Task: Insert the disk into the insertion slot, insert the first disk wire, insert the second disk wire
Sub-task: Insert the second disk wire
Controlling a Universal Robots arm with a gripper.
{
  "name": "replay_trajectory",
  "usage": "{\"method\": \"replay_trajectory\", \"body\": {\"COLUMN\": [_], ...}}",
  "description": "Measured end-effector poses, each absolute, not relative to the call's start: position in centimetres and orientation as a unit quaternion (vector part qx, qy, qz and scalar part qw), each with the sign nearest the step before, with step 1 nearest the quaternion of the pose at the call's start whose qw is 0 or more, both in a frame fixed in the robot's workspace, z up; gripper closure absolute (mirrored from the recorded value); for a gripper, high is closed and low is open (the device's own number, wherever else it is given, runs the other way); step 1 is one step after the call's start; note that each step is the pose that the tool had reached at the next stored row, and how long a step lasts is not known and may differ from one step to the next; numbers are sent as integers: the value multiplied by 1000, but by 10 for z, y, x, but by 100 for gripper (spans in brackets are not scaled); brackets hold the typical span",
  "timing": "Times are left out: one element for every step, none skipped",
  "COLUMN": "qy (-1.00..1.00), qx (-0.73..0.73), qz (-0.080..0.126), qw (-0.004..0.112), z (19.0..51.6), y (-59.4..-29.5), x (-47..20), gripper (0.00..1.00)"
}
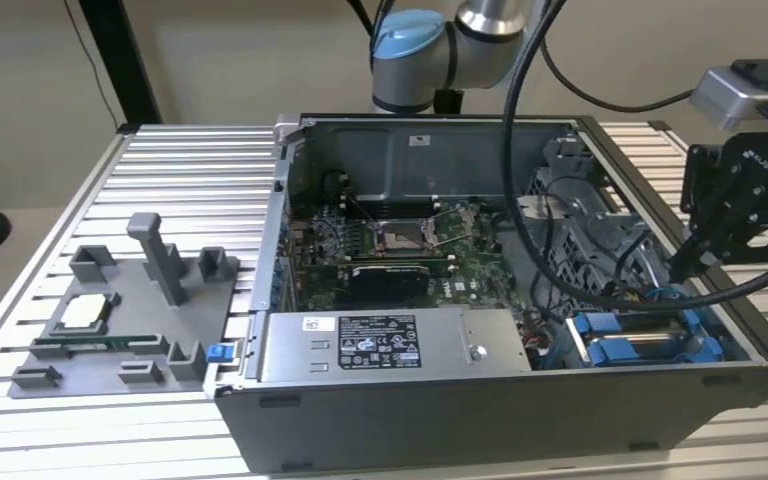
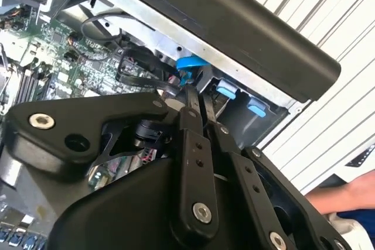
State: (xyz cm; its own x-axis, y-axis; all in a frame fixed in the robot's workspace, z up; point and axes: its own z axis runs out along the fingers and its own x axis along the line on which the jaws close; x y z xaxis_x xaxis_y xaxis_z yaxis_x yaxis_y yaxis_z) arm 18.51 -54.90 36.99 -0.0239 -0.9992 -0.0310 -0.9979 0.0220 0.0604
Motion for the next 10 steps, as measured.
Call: {"method": "replay_trajectory", "body": {"qy": [-715,-715,-715,-715,-715,-715,-715,-715,-715,-715], "qx": [699,699,699,699,699,699,699,699,699,699], "qz": [-32,-32,-32,-31,-31,-31,-30,-30,-30,-30], "qw": [10,9,9,8,7,5,4,2,1,-1], "z": [371,371,371,372,371,372,372,372,372,372], "y": [-550,-550,-551,-551,-552,-553,-553,-554,-555,-556], "x": [184,182,180,178,175,173,170,168,166,163], "gripper": [100,100,100,100,100,100,100,100,100,100]}}
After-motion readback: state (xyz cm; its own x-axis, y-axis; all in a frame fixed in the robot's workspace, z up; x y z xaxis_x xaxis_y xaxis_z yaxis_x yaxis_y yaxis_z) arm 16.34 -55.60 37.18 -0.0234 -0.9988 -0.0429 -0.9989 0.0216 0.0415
